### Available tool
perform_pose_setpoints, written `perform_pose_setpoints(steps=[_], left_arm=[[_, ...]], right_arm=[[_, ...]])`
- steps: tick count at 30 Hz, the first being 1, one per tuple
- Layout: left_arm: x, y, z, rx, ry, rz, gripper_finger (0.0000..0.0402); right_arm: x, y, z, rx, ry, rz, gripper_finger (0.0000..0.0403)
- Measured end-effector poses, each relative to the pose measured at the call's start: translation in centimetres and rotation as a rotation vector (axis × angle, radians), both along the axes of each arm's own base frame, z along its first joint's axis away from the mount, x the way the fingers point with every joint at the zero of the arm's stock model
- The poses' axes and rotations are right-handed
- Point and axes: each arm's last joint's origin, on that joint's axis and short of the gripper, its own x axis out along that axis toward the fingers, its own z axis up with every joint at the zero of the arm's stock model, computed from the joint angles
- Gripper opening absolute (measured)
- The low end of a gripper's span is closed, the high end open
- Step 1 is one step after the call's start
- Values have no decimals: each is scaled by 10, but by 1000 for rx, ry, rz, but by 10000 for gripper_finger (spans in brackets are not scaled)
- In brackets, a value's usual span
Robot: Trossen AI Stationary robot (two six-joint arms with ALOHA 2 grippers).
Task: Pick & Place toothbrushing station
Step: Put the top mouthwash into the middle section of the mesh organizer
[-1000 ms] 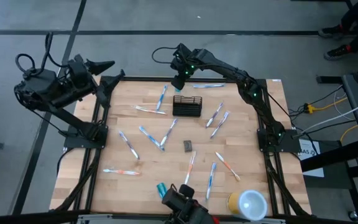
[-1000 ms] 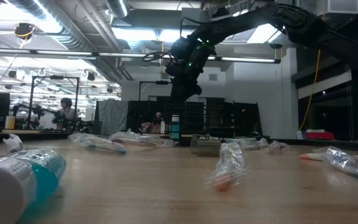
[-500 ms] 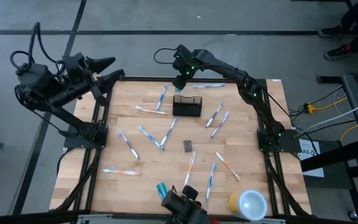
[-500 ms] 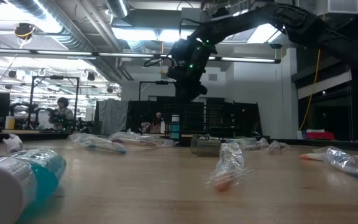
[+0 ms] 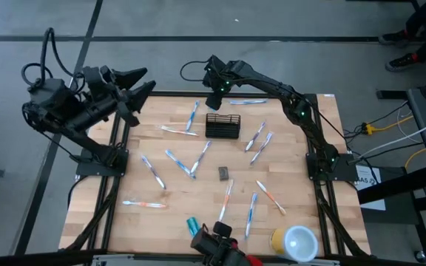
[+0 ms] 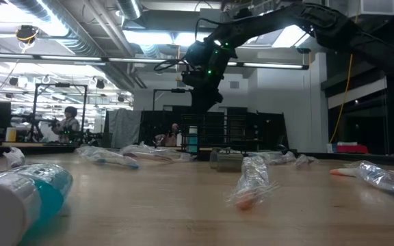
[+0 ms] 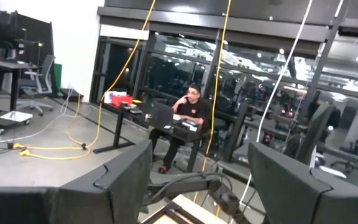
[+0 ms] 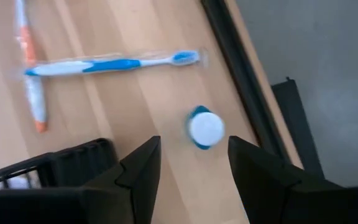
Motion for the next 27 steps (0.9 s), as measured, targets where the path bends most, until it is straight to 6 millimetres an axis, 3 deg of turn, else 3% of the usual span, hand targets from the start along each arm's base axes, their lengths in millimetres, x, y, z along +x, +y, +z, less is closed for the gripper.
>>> perform_pose_setpoints(steps=[7,15,27], left_arm=[[12,-10,2,5,2,-27,261],[11,-16,2,11,13,-34,261],[7,-21,2,4,15,-50,261]], right_arm=[[1,-3,1,-24,-21,10,190],[2,-9,-41,60,105,-5,190],[10,-13,-39,21,23,1,190]])
